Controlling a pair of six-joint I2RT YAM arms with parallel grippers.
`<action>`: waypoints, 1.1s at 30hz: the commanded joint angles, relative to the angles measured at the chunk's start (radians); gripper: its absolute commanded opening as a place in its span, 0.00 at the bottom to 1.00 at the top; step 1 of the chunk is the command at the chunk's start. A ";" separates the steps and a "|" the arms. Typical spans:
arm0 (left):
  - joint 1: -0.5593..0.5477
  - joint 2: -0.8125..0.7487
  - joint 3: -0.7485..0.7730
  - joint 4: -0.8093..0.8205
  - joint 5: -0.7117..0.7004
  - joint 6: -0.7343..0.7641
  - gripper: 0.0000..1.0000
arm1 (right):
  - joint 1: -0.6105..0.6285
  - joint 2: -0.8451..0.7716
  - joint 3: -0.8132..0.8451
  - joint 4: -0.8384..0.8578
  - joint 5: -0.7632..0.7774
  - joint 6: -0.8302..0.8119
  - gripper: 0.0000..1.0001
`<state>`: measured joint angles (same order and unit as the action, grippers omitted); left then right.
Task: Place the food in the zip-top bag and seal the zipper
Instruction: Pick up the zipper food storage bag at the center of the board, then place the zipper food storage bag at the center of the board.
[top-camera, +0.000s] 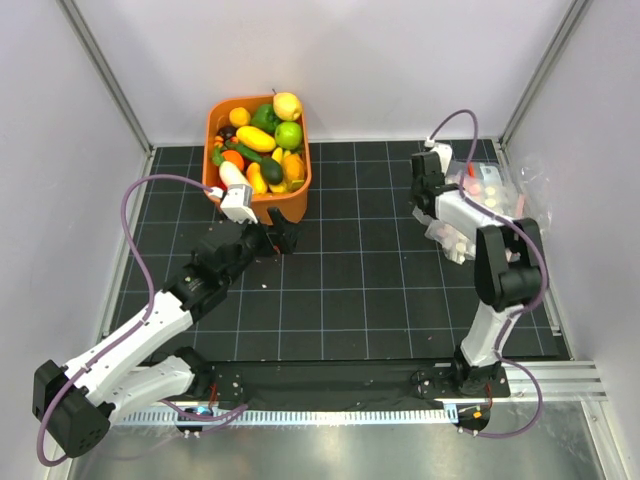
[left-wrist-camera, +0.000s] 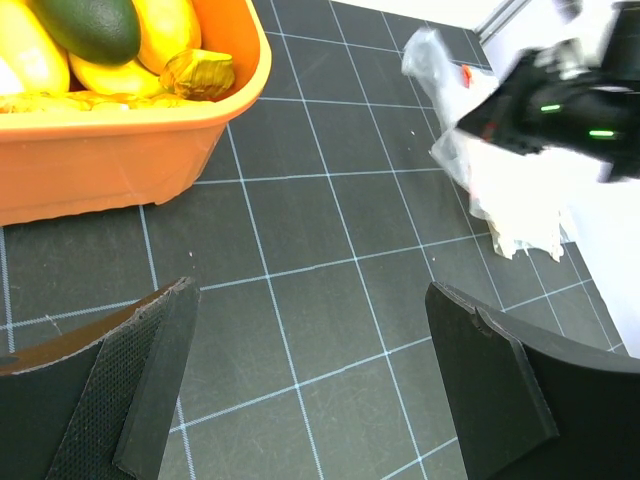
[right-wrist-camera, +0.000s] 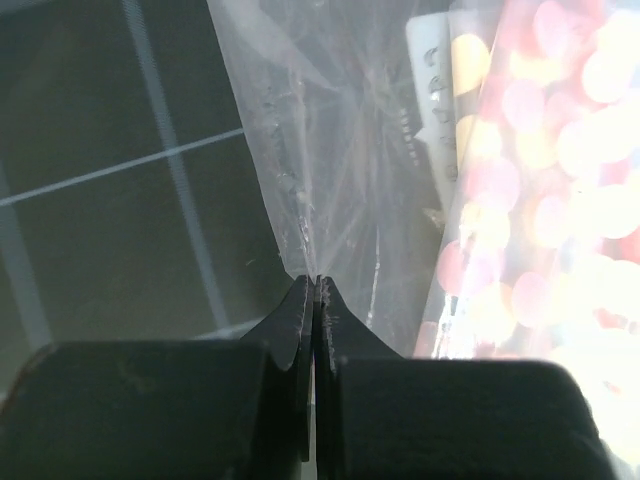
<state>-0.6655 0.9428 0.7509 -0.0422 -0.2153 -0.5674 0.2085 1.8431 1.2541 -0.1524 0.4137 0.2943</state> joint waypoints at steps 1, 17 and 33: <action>0.001 -0.015 0.011 0.038 0.011 0.008 1.00 | -0.004 -0.234 -0.040 0.091 -0.165 0.072 0.01; 0.000 -0.047 0.013 0.018 -0.009 0.006 1.00 | 0.161 -0.692 -0.251 0.044 -0.466 0.134 0.01; 0.000 -0.073 0.021 -0.036 -0.052 -0.022 1.00 | 0.393 -0.705 -0.311 0.034 -0.528 0.071 0.17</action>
<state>-0.6655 0.8768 0.7509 -0.0582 -0.2314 -0.5739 0.5690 1.0920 0.9230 -0.1722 -0.0082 0.3981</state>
